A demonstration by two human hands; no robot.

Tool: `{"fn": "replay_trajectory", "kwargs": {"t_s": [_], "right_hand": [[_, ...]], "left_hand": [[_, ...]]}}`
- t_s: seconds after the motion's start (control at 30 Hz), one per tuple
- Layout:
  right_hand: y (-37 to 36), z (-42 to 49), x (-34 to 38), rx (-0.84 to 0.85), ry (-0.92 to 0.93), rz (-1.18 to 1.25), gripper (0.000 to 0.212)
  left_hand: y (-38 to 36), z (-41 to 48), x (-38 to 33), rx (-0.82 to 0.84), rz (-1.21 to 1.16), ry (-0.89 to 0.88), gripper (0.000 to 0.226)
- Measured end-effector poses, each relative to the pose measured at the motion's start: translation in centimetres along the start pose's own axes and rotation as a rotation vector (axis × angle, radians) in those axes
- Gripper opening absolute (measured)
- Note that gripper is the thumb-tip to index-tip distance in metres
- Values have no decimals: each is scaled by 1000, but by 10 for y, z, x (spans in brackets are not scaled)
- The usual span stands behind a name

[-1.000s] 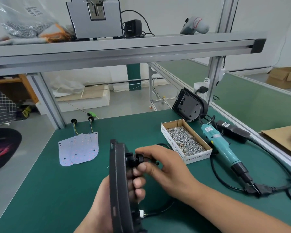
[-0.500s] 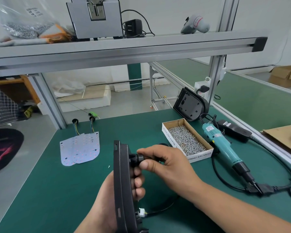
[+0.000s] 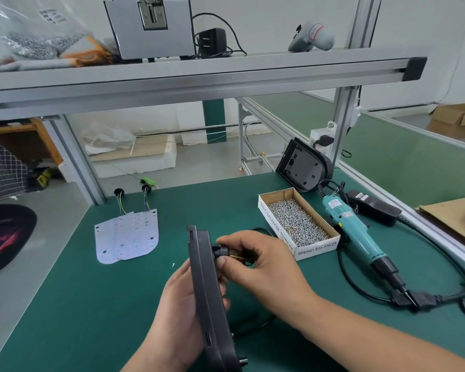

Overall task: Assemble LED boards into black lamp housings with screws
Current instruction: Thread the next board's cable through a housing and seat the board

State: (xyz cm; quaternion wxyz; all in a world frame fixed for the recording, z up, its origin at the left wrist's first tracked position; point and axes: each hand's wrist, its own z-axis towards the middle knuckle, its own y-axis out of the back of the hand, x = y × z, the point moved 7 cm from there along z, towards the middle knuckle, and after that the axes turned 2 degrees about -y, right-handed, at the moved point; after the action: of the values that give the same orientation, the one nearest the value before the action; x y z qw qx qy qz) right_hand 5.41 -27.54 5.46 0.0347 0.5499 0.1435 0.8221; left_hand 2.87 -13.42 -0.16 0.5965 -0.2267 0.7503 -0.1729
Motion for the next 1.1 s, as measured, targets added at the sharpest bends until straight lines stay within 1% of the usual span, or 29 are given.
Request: {"fn": "replay_trajectory", "kwargs": {"t_s": [0.07, 0.13, 0.2, 0.27, 0.33, 0.43, 0.5, 0.57, 0.63, 0.67, 0.7, 0.77, 0.8, 0.9, 0.93, 0.97, 1.03, 1.1], "right_hand": [[0, 0, 4, -19, 32, -60, 19], [1, 0, 11, -33, 82, -153, 23], [0, 0, 16, -24, 120, -262, 19], [-3, 0, 18, 0, 135, -348, 22], [-4, 1, 19, 22, 138, -357, 24], [-1, 5, 15, 98, 127, -309, 27], [4, 7, 12, 129, 122, -313, 17], [9, 11, 4, 191, 51, -294, 11], [13, 17, -6, 245, -43, -207, 17], [17, 19, -10, 244, -100, -103, 24], [22, 22, -13, 211, -172, 38, 30], [29, 25, -26, 166, -321, 249, 27], [30, 24, -28, 172, -351, 273, 33], [27, 23, -38, 202, -410, 327, 62], [27, 23, -43, 210, -437, 356, 75], [26, 23, -44, 210, -453, 362, 84], [22, 21, -38, 239, -382, 270, 85], [18, 20, -34, 242, -334, 189, 80]], "left_hand": [[1, 1, -2, -17, 31, -55, 21], [5, 2, -2, -41, 54, -83, 25], [6, 0, -4, -43, 80, -122, 30], [5, 0, -6, -30, 56, -137, 34], [5, 1, -5, -20, 23, -129, 34], [-1, 1, -4, 17, -13, -104, 28], [-2, 2, -3, 28, -25, -100, 36], [-2, 4, -2, 31, -15, -108, 40], [-2, 5, -2, 52, 17, -130, 34], [-1, 6, -3, 60, 34, -139, 30], [-1, 6, -3, 61, 54, -145, 29], [2, 6, -2, 41, 90, -141, 35], [3, 6, -2, 23, 113, -140, 39], [8, 6, -9, -39, 204, -179, 41], [7, 6, -11, -46, 233, -198, 41], [6, 6, -14, -47, 258, -216, 40], [6, 6, -16, -51, 314, -235, 41], [5, 6, -16, -57, 356, -250, 50]]}}
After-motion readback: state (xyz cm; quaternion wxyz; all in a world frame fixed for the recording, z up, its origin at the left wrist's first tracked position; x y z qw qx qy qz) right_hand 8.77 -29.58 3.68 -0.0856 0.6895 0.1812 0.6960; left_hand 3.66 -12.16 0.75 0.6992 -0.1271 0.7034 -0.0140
